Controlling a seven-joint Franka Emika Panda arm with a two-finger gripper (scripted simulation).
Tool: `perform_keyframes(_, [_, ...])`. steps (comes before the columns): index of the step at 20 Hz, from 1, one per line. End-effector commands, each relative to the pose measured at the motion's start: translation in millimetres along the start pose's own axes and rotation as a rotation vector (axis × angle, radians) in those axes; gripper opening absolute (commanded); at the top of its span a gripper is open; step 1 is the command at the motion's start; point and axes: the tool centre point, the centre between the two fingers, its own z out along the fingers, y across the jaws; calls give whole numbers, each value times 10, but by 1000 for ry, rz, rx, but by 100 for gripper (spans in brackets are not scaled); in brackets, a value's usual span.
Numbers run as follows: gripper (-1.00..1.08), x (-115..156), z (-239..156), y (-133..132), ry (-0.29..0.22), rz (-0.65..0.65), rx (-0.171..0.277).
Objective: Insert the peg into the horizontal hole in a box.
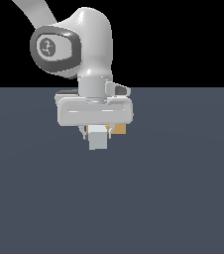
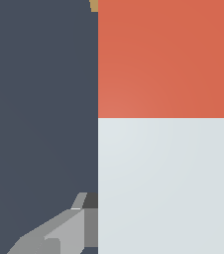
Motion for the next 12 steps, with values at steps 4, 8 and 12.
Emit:
perform_keyframes(4, [-100,88,-58,58,0,67,-4])
perform_keyframes(8, [-100,120,-73,78,-1,91,-3])
perform_keyframes(12, [-100,123,-76,86,-1,97,-3])
